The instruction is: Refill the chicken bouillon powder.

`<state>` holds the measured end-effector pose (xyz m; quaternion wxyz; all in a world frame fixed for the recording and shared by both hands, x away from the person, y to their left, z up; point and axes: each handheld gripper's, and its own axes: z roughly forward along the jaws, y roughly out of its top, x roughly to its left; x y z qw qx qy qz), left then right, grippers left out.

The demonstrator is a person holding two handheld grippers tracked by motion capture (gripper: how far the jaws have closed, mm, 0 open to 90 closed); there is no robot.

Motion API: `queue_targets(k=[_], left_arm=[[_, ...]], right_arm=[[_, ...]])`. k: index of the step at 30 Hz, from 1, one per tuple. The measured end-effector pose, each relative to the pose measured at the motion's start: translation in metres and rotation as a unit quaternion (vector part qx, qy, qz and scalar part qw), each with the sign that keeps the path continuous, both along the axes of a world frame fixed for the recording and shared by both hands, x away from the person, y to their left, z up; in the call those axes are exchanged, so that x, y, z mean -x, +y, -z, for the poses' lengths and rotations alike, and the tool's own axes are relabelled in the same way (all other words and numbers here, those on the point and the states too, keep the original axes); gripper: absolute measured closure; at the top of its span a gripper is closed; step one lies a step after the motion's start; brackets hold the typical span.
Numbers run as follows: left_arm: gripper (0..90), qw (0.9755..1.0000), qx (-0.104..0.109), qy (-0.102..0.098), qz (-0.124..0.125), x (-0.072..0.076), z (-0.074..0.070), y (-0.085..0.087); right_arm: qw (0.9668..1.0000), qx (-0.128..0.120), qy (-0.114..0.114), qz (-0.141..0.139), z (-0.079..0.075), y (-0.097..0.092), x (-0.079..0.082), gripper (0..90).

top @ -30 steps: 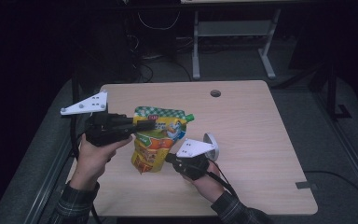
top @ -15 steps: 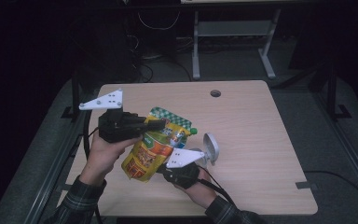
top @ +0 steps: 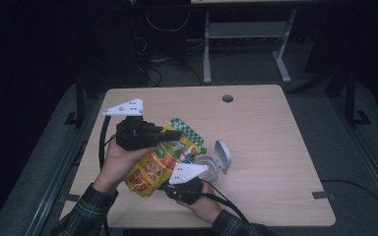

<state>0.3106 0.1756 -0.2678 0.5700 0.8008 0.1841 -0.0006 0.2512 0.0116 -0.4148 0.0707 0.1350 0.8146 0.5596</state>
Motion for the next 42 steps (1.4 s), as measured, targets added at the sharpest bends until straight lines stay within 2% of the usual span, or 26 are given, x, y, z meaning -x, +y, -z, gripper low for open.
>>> queue_targets(k=[3,5,14,24,30,33,42], left_arm=[[90.0,1.0000,-0.003,0.000,0.001,0.000,0.001,-0.004],[90.0,0.9999,-0.011,-0.005,-0.002,0.001,0.002,-0.008],[90.0,0.9991,-0.041,-0.003,-0.011,-0.002,0.007,-0.017],[90.0,0.9980,-0.057,0.014,-0.022,-0.012,0.015,-0.021],[90.0,0.9968,-0.072,0.028,-0.022,-0.016,0.018,-0.026],[90.0,0.9953,-0.084,0.037,-0.029,-0.018,0.021,-0.029],[90.0,0.9919,-0.114,0.043,-0.035,-0.025,0.023,-0.037]], right_arm=[[1.0000,-0.005,-0.003,-0.008,0.000,0.001,0.002,89.9],[0.9999,-0.006,-0.005,-0.012,0.000,0.001,0.003,90.0],[0.9998,-0.007,-0.009,-0.017,0.002,0.003,0.007,90.0],[0.9996,-0.006,-0.009,-0.024,0.004,0.005,0.006,90.0],[0.9995,-0.011,-0.011,-0.027,0.006,0.006,0.007,90.0],[0.9993,-0.008,-0.017,-0.031,0.006,0.007,0.009,90.0],[0.9995,-0.013,-0.010,-0.025,0.008,0.008,0.008,90.0]])
